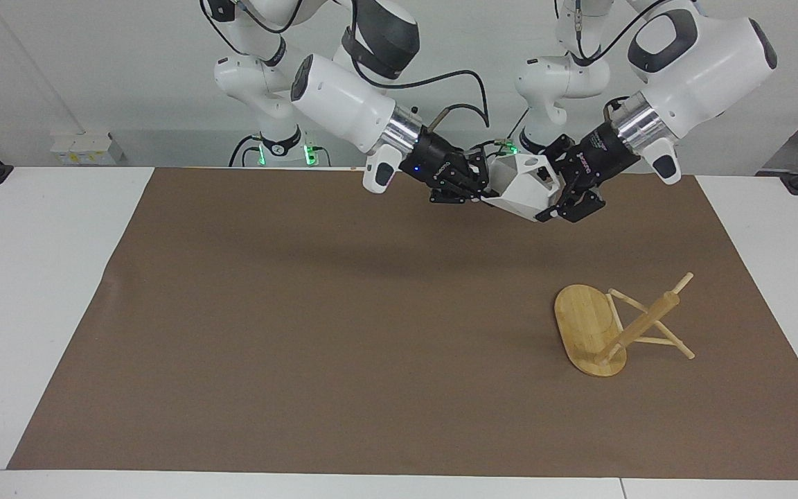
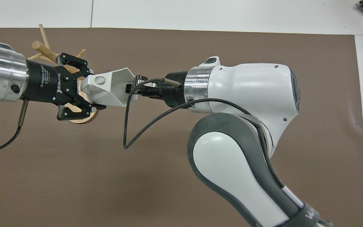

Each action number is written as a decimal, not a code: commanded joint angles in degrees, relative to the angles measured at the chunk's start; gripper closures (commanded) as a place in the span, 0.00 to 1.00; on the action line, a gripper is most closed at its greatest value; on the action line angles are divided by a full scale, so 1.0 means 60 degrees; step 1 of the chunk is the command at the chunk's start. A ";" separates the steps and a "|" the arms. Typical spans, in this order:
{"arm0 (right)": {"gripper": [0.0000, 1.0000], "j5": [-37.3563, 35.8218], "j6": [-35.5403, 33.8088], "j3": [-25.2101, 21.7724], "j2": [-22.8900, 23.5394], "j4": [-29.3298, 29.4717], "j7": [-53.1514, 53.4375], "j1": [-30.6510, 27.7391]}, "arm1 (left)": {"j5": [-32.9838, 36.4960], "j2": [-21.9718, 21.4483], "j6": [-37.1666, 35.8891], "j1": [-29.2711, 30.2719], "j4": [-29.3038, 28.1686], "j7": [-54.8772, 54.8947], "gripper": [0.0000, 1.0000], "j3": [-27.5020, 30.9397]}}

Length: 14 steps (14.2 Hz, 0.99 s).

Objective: Hang cup on rack
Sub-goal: 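Close the left gripper on the cup held by the right gripper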

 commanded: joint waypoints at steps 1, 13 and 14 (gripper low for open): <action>1.00 0.0213 0.0202 0.0025 -0.0012 0.0036 0.0157 -0.0055 | -0.0218 -0.0356 0.0245 -0.0151 -0.0410 -0.0230 1.00 0.0028; 0.71 0.0242 0.0202 0.0025 -0.0012 0.0021 0.0157 -0.0143 | -0.0482 -0.0400 0.0465 -0.0048 -0.0468 -0.0713 1.00 0.0071; 0.70 0.0228 0.0216 0.0025 -0.0012 0.0021 0.0157 -0.0143 | -0.0482 -0.0473 0.0465 -0.0048 -0.0555 -0.0728 1.00 0.0071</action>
